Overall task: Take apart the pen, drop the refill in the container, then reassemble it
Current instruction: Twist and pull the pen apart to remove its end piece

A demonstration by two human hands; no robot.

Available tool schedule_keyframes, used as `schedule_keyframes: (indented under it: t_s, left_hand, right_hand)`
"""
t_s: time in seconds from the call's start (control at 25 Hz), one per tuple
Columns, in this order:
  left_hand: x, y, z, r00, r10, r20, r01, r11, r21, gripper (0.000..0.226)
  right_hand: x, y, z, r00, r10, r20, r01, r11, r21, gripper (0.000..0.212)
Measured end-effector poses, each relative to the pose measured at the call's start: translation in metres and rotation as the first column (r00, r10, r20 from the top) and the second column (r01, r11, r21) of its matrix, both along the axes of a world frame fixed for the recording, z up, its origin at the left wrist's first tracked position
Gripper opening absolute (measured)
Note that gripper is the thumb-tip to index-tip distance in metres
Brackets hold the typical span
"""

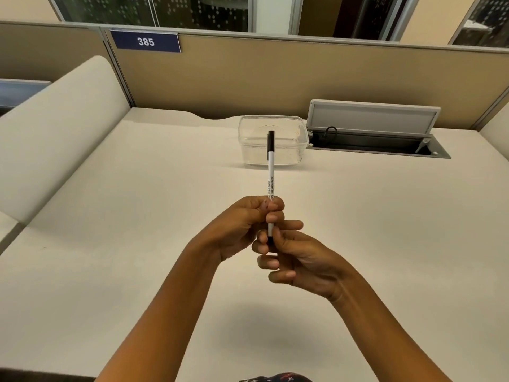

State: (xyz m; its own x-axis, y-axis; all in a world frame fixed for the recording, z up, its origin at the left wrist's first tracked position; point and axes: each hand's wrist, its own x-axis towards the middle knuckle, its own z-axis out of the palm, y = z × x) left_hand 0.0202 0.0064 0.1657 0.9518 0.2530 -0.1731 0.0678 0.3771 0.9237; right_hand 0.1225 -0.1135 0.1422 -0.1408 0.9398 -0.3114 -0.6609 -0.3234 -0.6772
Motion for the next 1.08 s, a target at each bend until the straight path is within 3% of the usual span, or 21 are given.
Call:
schedule_keyframes:
  t_s: [0.08, 0.12, 0.2, 0.32, 0.36, 0.4, 0.48, 0.52, 0.56, 0.6, 0.64, 0.68, 0.76, 0.8, 0.84, 0.96, 1.08]
  left_hand:
    - [-0.001, 0.0, 0.004, 0.998, -0.07, -0.005, 0.07, 0.997, 0.024, 0.045]
    - [0.001, -0.002, 0.003, 0.999, -0.05, -0.011, 0.051, 0.998, 0.049, 0.047]
    - [0.006, -0.008, 0.002, 0.996, 0.083, -0.038, -0.075, 0.984, 0.162, 0.044]
    - [0.018, -0.021, -0.004, 0.923, 0.371, -0.097, -0.328, 0.895, 0.301, 0.043]
    - [0.022, -0.026, -0.005, 0.891, 0.442, -0.097, -0.396, 0.865, 0.308, 0.043]
    - [0.026, -0.032, -0.007, 0.858, 0.506, -0.087, -0.461, 0.835, 0.302, 0.042]
    - [0.033, -0.041, -0.01, 0.787, 0.616, -0.042, -0.581, 0.762, 0.286, 0.04]
    - [0.035, -0.045, -0.012, 0.755, 0.655, -0.022, -0.624, 0.729, 0.281, 0.039]
    - [0.036, -0.046, -0.013, 0.735, 0.677, -0.016, -0.649, 0.711, 0.269, 0.039]
    - [0.036, -0.045, -0.014, 0.735, 0.677, -0.028, -0.651, 0.716, 0.253, 0.04]
    - [0.035, -0.042, -0.014, 0.75, 0.659, -0.047, -0.634, 0.738, 0.233, 0.039]
    - [0.033, -0.037, -0.014, 0.774, 0.63, -0.063, -0.608, 0.767, 0.207, 0.039]
    - [0.027, -0.028, -0.013, 0.82, 0.568, -0.068, -0.555, 0.819, 0.144, 0.038]
    - [0.024, -0.025, -0.012, 0.84, 0.539, -0.062, -0.532, 0.841, 0.103, 0.038]
    - [0.023, -0.024, -0.011, 0.857, 0.513, -0.054, -0.509, 0.858, 0.066, 0.039]
    - [0.023, -0.026, -0.009, 0.867, 0.495, -0.052, -0.491, 0.868, 0.074, 0.04]
    - [0.026, -0.031, -0.01, 0.824, 0.56, -0.082, -0.544, 0.824, 0.157, 0.041]
  right_hand:
    - [-0.003, -0.001, 0.002, 0.997, 0.06, -0.057, -0.058, 0.997, 0.045, 0.03]
    - [-0.004, 0.0, 0.003, 0.998, 0.062, -0.015, -0.061, 0.997, 0.046, 0.029]
    - [-0.006, 0.002, 0.002, 0.977, -0.02, 0.211, 0.019, 1.0, 0.006, 0.034]
    - [-0.014, 0.011, -0.002, 0.818, -0.167, 0.551, 0.254, 0.964, -0.084, 0.042]
    - [-0.019, 0.015, -0.005, 0.698, -0.175, 0.694, 0.321, 0.943, -0.084, 0.041]
    - [-0.023, 0.018, -0.008, 0.51, -0.147, 0.848, 0.373, 0.926, -0.064, 0.038]
    - [-0.035, 0.023, -0.017, 0.044, -0.054, 0.998, 0.402, 0.915, 0.031, 0.025]
    - [-0.039, 0.024, -0.02, -0.085, -0.066, 0.994, 0.409, 0.908, 0.095, 0.018]
    - [-0.042, 0.023, -0.021, -0.134, -0.106, 0.985, 0.413, 0.898, 0.153, 0.016]
    - [-0.042, 0.021, -0.02, -0.131, -0.128, 0.983, 0.406, 0.898, 0.171, 0.019]
    - [-0.038, 0.018, -0.018, -0.06, -0.147, 0.987, 0.392, 0.906, 0.158, 0.025]
    - [-0.029, 0.015, -0.014, 0.108, -0.185, 0.977, 0.387, 0.913, 0.13, 0.031]
    - [-0.011, 0.005, -0.002, 0.578, -0.238, 0.781, 0.343, 0.939, 0.032, 0.03]
    - [-0.003, 0.0, 0.003, 0.729, -0.224, 0.647, 0.305, 0.952, -0.013, 0.028]
    - [0.004, -0.003, 0.005, 0.803, -0.203, 0.561, 0.27, 0.962, -0.037, 0.027]
    - [0.008, -0.007, 0.001, 0.797, -0.23, 0.559, 0.274, 0.962, 0.006, 0.021]
    - [0.001, -0.007, -0.001, 0.687, -0.322, 0.652, 0.374, 0.925, 0.063, 0.016]
